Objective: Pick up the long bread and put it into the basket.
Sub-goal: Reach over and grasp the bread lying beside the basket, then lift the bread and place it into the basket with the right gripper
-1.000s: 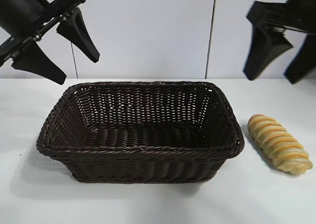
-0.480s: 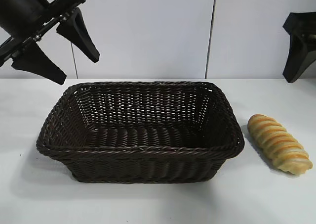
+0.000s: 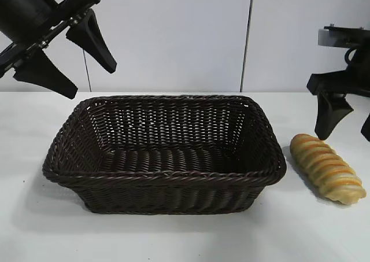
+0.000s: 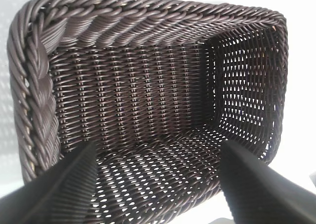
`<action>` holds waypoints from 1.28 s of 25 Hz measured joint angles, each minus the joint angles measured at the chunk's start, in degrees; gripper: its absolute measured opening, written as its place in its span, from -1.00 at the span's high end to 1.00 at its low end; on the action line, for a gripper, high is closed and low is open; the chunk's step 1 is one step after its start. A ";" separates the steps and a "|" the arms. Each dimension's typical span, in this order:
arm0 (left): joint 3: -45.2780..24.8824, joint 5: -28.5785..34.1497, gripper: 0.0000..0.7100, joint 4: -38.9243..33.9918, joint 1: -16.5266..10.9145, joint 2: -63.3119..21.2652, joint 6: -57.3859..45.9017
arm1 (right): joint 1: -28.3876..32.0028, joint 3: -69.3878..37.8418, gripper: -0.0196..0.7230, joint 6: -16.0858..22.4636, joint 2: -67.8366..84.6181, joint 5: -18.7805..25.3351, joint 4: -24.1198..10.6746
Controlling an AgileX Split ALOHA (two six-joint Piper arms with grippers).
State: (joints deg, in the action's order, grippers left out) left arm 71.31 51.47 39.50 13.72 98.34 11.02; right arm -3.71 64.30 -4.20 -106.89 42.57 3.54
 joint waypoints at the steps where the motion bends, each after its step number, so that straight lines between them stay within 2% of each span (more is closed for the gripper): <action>1: 0.00 0.06 -0.43 0.00 0.00 0.00 0.00 | 0.00 0.07 -0.50 0.23 -0.79 -0.35 -0.16; 7: 0.00 0.86 -0.43 0.00 0.00 0.00 0.00 | 0.00 0.12 -0.45 4.20 -3.21 -0.95 -2.51; 9: 0.00 0.95 -0.43 0.00 0.00 0.00 0.00 | 0.00 0.25 -0.23 4.53 -3.26 -1.00 -3.19; 14: 0.00 1.12 -0.43 0.00 0.00 0.00 0.00 | 0.00 0.33 0.49 4.94 -3.26 -1.19 -4.27; 16: 0.00 1.12 -0.43 0.00 0.00 0.00 0.00 | 0.00 0.33 0.66 5.06 -3.26 -1.13 -4.39; 23: 0.00 1.29 -0.43 0.00 0.00 0.00 0.00 | 0.05 0.77 0.67 5.06 -0.99 0.08 -4.57; 27: 0.00 1.29 -0.43 0.00 0.00 0.00 0.00 | 0.05 3.87 0.67 5.06 2.96 3.87 -4.57; 32: 0.00 1.29 -0.43 -0.05 0.00 0.00 0.00 | 0.05 8.97 0.72 3.73 8.61 9.95 -2.87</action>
State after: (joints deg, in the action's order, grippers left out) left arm 71.31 52.76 39.46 13.72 98.34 11.02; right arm -3.66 73.27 -0.48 -98.29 52.52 0.67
